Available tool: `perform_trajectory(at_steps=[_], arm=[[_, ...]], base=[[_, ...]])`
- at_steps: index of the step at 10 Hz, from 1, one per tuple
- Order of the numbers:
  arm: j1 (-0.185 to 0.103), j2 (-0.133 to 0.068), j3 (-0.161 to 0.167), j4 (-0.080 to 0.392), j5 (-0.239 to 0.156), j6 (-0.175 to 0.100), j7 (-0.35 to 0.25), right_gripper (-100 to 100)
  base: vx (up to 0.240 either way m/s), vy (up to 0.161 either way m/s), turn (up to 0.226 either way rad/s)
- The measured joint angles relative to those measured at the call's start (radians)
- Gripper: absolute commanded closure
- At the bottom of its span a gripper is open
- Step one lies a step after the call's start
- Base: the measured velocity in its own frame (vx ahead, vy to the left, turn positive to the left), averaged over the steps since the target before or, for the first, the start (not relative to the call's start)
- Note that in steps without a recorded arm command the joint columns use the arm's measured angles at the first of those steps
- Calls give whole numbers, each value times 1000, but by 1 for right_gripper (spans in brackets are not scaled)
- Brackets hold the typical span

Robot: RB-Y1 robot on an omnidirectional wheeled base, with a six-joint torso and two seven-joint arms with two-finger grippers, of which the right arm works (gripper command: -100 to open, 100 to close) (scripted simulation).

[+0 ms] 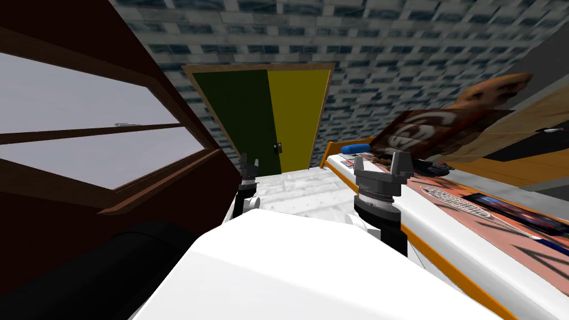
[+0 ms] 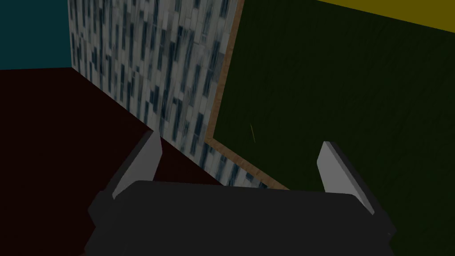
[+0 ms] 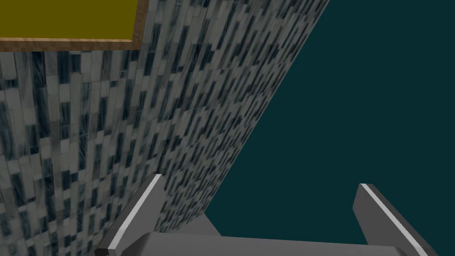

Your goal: Pull the door open

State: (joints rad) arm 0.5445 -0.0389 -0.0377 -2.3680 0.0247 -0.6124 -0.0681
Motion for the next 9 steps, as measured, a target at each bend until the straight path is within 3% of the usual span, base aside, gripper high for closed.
perform_trajectory(at_steps=[4, 6, 9], arm=[[-29, -12, -8, 64, 20, 19, -23, -100], [-26, -20, -9, 97, 35, 26, -44, -100], [-53, -27, -12, 174, 62, 42, -69, -100]], base=[[180, 117, 41], [180, 90, 69], [150, 99, 85]])
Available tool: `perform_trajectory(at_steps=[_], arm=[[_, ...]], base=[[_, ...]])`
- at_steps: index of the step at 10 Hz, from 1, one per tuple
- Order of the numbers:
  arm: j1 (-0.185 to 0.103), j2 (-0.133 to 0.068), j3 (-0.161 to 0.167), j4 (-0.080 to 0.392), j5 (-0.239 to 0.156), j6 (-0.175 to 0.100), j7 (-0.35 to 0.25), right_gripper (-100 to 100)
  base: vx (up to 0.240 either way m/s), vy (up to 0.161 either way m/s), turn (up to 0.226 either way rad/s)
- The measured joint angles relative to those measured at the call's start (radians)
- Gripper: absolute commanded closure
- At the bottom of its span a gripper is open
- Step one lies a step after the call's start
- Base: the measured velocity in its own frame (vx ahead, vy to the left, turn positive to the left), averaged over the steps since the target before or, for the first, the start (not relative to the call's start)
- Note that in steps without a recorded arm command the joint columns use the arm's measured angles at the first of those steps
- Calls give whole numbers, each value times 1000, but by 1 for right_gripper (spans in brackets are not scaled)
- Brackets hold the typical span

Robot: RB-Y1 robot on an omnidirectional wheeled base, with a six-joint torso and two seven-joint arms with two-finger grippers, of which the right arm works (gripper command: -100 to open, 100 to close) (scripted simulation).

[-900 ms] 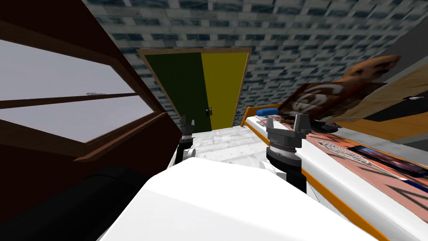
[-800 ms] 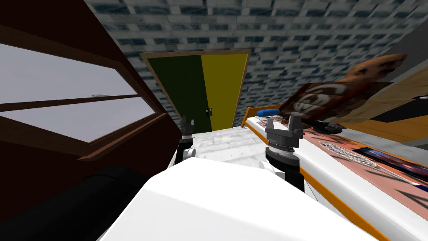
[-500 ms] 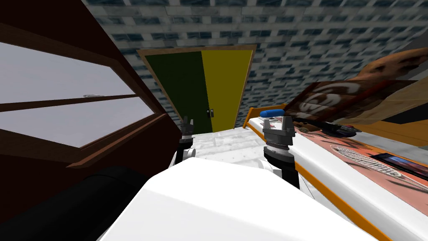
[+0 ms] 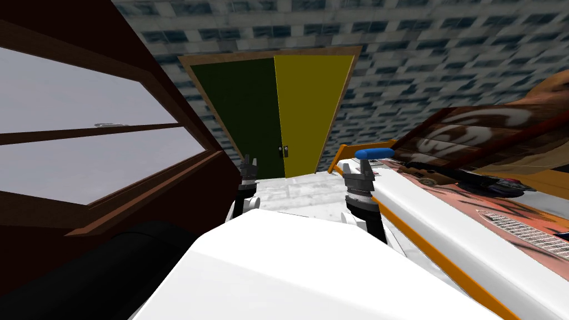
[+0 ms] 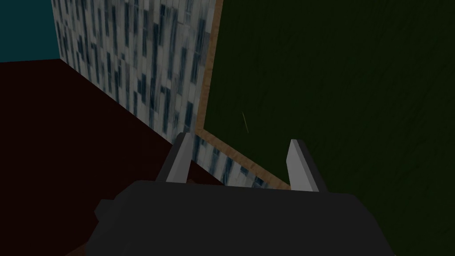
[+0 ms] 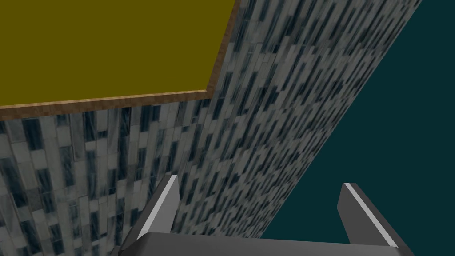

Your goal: Pull the door open

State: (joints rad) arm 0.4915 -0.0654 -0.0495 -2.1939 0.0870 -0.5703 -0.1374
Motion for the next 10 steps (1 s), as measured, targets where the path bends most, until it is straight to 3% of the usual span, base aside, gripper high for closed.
perform_trajectory(at_steps=[4, 6, 10], arm=[[-48, -19, -20, 100, 31, 41, -48, -100], [-57, -14, -13, 145, 56, 58, -65, -100], [-81, -27, -25, 220, 82, 87, -106, -100]], base=[[157, 98, 80], [169, 96, 97], [115, 66, 59]])
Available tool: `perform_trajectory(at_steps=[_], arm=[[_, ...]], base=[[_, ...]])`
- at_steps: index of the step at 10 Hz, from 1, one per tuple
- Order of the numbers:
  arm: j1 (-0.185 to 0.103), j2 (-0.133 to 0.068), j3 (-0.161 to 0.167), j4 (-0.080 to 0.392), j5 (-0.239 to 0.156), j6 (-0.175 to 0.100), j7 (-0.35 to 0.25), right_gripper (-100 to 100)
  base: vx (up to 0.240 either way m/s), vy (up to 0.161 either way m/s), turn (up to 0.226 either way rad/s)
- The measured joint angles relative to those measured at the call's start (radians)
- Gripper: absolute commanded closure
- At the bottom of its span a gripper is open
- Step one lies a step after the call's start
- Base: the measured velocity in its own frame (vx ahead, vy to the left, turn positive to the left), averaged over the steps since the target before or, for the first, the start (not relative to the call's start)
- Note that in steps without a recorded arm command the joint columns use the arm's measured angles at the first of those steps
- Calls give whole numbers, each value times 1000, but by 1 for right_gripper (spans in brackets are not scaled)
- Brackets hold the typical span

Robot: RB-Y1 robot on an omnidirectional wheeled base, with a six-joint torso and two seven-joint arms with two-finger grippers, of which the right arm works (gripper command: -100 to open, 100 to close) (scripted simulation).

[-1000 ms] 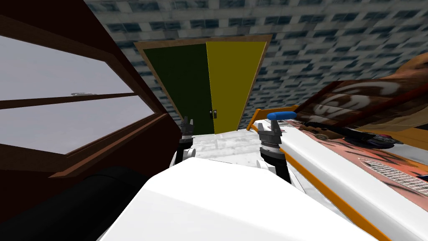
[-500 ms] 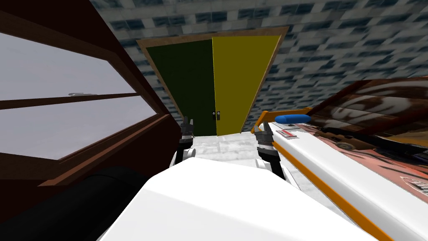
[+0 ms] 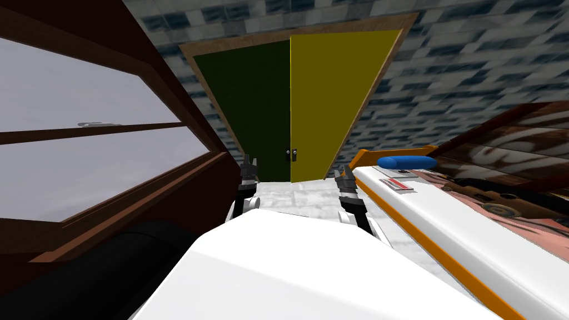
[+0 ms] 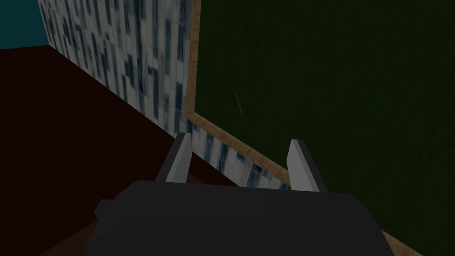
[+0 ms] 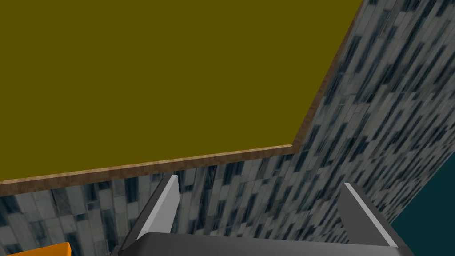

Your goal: Pull the door open

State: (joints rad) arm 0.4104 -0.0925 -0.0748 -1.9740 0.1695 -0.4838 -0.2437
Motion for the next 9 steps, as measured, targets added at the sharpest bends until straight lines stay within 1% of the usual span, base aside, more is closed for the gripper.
perform_trajectory(at_steps=[2, 4, 5, 6, 8, 9], arm=[[-20, -6, -7, 43, 12, 13, -18, -100], [-33, -3, -6, 80, 28, 25, -30, -100], [-41, -7, -9, 97, 34, 33, -41, -100], [-51, -6, -9, 116, 42, 42, -48, -100], [-55, -7, -11, 149, 55, 49, -64, -100], [-65, -5, -12, 168, 63, 57, -70, -100]], base=[[100, 52, 70], [109, 62, 65], [120, 73, 67], [108, 58, 59], [109, 63, 59], [117, 59, 71]])
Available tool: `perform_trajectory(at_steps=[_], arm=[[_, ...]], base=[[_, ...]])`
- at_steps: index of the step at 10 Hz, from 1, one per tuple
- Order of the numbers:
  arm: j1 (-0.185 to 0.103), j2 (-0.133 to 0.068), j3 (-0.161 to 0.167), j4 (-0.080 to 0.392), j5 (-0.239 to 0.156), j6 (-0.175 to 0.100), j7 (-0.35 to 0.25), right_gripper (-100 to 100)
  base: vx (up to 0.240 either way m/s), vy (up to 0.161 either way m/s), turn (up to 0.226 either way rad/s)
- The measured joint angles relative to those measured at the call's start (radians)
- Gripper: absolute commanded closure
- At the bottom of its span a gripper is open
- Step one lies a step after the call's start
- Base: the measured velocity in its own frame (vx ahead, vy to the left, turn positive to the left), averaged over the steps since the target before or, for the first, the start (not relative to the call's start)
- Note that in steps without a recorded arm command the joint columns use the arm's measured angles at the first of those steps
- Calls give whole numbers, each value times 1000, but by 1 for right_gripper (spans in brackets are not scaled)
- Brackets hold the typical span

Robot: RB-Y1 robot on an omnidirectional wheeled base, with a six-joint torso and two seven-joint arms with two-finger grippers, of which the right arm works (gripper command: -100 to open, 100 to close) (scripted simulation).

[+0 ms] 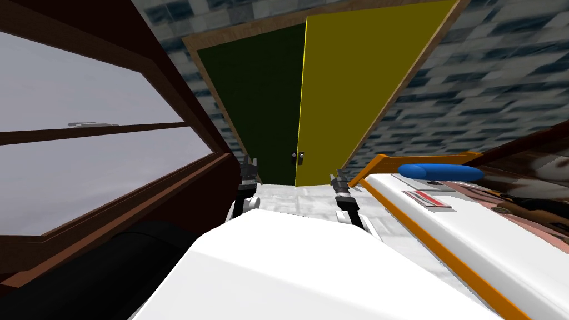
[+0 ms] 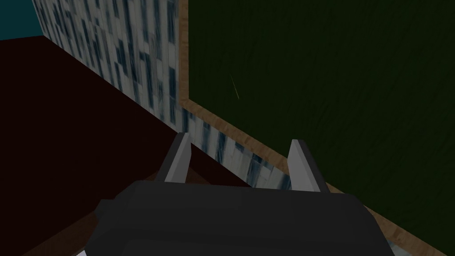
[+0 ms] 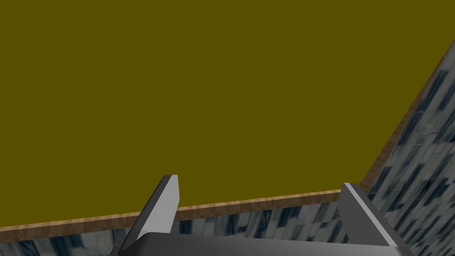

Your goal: Pull the door open

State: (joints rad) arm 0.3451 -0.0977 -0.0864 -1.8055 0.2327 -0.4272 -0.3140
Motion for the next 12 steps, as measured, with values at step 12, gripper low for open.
perform_trajectory(at_steps=[12], arm=[[-94, -9, -20, 230, 78, 68, -97, -100]], base=[[129, 59, 68]])
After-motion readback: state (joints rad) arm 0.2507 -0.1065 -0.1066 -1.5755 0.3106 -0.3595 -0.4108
